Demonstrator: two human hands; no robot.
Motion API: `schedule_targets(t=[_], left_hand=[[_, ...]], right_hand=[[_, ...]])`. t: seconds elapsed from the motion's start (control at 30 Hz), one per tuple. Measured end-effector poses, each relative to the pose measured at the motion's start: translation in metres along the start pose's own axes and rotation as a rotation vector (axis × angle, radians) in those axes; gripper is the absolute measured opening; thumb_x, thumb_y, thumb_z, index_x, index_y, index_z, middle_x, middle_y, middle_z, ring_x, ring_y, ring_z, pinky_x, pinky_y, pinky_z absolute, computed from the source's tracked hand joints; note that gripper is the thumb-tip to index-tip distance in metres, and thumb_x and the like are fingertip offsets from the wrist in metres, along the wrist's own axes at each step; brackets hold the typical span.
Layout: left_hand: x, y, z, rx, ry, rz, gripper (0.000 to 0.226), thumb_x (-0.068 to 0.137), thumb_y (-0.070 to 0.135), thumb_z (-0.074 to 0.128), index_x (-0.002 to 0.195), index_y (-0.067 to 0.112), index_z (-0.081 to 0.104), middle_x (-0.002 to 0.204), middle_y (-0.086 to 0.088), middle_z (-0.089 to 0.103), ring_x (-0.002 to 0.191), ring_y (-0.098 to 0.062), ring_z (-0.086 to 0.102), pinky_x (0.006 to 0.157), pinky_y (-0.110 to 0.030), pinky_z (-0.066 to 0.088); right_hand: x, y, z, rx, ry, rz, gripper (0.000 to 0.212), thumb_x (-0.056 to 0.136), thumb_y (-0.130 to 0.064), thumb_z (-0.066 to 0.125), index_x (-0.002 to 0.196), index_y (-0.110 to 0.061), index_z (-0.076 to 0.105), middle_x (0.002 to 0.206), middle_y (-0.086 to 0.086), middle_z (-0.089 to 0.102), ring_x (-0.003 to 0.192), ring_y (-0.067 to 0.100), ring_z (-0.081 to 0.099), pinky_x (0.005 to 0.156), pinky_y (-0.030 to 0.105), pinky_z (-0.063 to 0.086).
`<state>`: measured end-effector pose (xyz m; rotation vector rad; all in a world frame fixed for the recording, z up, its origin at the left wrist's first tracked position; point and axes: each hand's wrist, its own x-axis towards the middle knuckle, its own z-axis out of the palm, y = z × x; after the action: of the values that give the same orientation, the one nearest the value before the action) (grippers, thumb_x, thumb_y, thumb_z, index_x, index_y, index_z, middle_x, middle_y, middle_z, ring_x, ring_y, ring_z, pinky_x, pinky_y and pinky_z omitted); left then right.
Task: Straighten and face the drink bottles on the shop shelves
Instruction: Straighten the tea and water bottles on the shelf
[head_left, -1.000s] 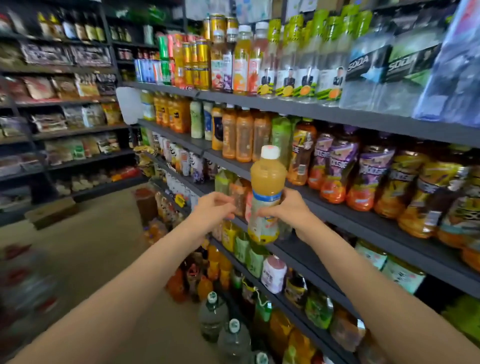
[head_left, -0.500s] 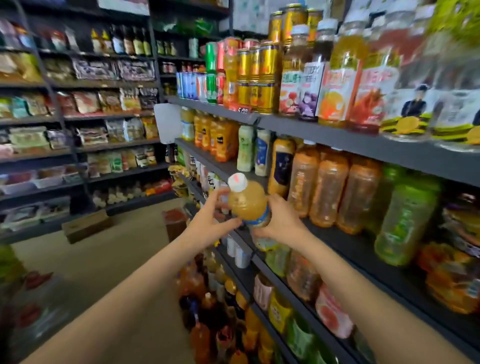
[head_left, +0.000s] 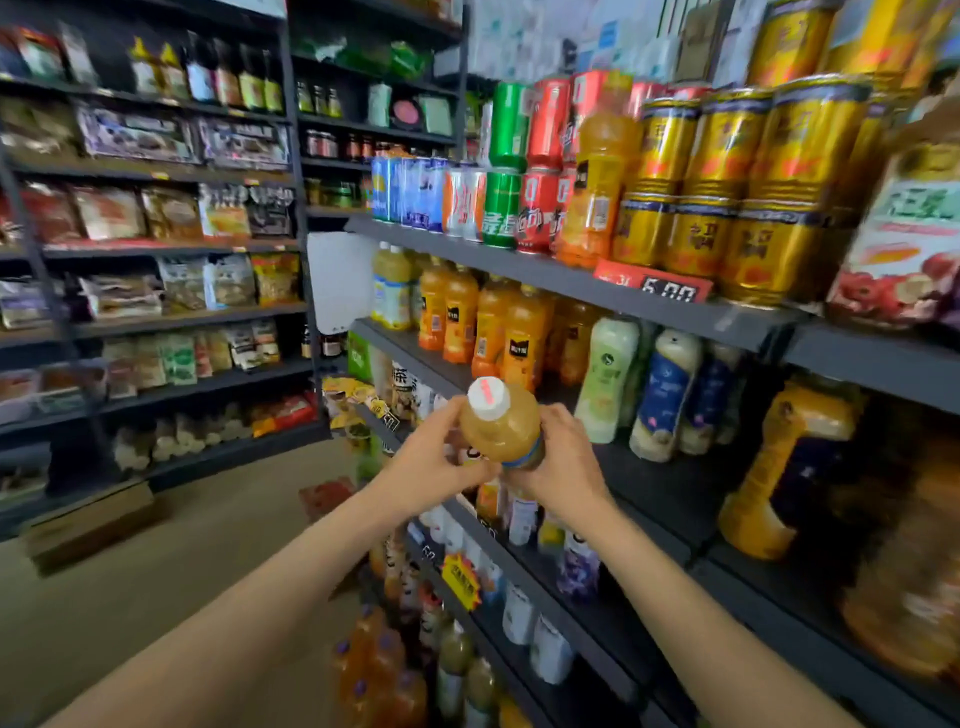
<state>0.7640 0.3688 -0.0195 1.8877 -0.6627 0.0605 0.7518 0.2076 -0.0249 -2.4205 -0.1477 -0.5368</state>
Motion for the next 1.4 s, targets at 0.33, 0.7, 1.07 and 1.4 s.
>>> schedule_targets(t=[0.33,0.7,1.07,1.4], left_hand=[[0.134,-0.087,-0.05,0.053,0.045,0.134,0.021,0.088,0.004,0.055,0.101,0.021,0.051,0.087,0.014,0.058,0.078,0.001,0.055,0.065,-0.007,0.042],[0.24,-0.201,-0.149,0.135,-0.151,0.146,0.039,0.083,0.018,0.066,0.111,0.029,0.042,0.104,0.013,0.051,0.091,0.008,0.053,0.07,-0.006,0.042],[0.368,-0.32,-0.234,0.03,-0.051,0.067,0.049,0.074,0.009,0.074,0.11,0.024,0.044,0.095,0.012,0.055,0.083,-0.005,0.056,0.063,-0.007,0.042],[0.461,-0.372,-0.231,0.016,-0.181,0.213,0.042,0.077,0.004,0.071,0.109,0.014,0.046,0.104,-0.004,0.061,0.097,-0.024,0.061,0.08,-0.038,0.051]], right_hand=[[0.107,0.017,0.047,-0.012,0.202,0.134,0.047,0.065,-0.023,0.084,0.105,-0.011,0.06,0.1,0.007,0.06,0.095,0.02,0.057,0.073,0.023,0.041],[0.258,-0.009,0.149,0.058,0.103,0.21,0.034,0.06,-0.026,0.086,0.082,-0.019,0.061,0.084,-0.004,0.067,0.081,0.011,0.065,0.069,0.027,0.052],[0.434,-0.03,0.291,0.028,0.309,0.511,0.044,0.062,-0.037,0.081,0.099,-0.018,0.066,0.096,0.0,0.069,0.09,0.017,0.066,0.07,0.027,0.052],[0.494,-0.017,0.324,-0.203,0.453,0.651,0.05,0.079,-0.035,0.07,0.116,-0.009,0.051,0.115,0.008,0.061,0.108,0.026,0.058,0.087,0.039,0.05]])
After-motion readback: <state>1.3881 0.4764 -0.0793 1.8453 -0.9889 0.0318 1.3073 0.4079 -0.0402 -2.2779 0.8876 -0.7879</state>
